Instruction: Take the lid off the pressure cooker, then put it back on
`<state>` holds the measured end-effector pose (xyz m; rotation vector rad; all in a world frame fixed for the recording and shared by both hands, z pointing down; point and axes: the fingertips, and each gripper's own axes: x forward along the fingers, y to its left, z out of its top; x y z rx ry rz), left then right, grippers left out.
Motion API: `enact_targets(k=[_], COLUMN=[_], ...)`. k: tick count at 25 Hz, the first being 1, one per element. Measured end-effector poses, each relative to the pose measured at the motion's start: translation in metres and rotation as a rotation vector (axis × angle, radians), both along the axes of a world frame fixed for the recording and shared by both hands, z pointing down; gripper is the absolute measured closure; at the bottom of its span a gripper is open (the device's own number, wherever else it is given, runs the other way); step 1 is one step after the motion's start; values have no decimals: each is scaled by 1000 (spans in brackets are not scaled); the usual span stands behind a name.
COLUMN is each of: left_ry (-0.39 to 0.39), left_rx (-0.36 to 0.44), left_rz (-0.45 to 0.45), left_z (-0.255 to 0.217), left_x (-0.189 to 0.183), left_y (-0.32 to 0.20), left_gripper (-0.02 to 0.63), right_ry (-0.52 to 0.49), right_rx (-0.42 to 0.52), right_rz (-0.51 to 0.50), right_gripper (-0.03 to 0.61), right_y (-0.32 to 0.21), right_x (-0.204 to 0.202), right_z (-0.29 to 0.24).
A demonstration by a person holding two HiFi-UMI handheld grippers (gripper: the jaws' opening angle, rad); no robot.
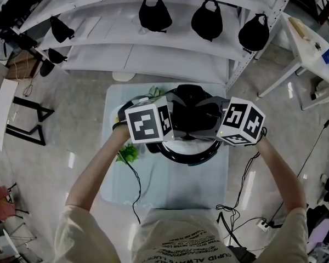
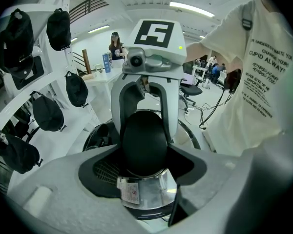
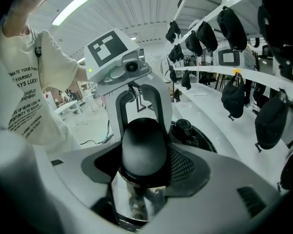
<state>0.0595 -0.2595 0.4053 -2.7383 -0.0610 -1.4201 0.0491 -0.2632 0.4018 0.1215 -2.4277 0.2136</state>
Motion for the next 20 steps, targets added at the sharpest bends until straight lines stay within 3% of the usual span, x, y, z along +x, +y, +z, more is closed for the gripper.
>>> enact_targets(k=[20], left_ry=[67], left_rx=[15], left_rz=[-15], left_z=[2], left_x=[0], left_y=[0], left_gripper=[328], right_ry=[-29], right_rx=[25], right_rz=[10], right_gripper=[298], right_y=[0], right_x=[0], right_z=[3])
